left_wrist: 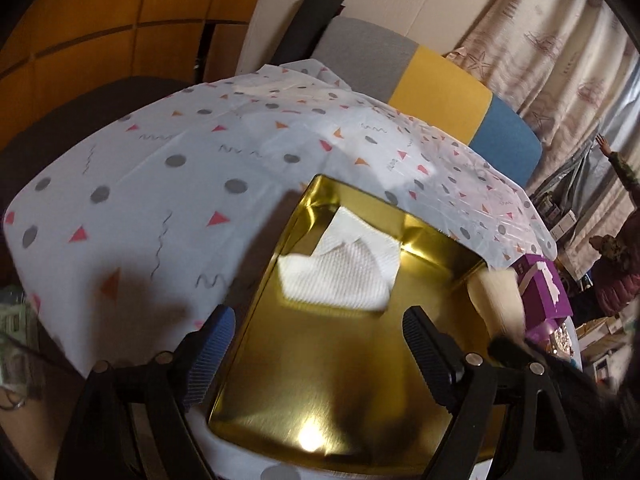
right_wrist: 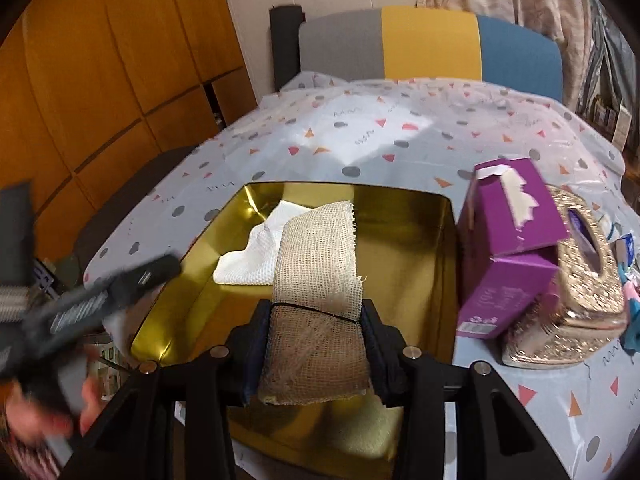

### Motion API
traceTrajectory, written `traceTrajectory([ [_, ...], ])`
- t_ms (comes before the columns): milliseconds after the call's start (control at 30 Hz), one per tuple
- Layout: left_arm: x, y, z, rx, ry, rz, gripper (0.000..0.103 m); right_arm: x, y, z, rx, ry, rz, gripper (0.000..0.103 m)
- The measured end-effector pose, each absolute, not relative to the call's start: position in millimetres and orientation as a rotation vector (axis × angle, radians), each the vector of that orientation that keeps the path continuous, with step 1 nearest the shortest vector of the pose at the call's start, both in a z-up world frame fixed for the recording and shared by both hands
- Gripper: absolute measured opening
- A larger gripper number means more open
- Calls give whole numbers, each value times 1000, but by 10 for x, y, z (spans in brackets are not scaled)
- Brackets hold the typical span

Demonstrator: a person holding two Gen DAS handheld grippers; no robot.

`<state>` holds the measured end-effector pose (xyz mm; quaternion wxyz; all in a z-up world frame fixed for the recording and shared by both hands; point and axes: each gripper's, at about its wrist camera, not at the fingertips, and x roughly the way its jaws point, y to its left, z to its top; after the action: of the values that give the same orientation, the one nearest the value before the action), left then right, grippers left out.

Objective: Organize soft objects
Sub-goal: 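Drop the towel in the tray with the left tool while the right tool lowers the mesh roll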

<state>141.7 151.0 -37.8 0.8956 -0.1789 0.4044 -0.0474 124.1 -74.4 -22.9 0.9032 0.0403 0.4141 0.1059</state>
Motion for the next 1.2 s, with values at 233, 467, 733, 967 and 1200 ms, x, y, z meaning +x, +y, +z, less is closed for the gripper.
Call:
traceTrajectory([
  [233,1225,1621,-421,-389,828,-81,87,1809,-679,-434,59,958,115,43],
  [467,1137,1801,-460,-428,841,-50,88,2244,-726,-730,146,1059,28,43],
  [733,1071,1909,-484,-444,849,-22,89,2597,-529,-988,163,1099,-17,44],
  [967,1052,1911,-550,-449,868,-16,89,2536,-393,-756,127,1006,86,46],
  [1200,1035,1773,-575,-442,883,-47,89,2106,-501,-495,47,943,87,47],
])
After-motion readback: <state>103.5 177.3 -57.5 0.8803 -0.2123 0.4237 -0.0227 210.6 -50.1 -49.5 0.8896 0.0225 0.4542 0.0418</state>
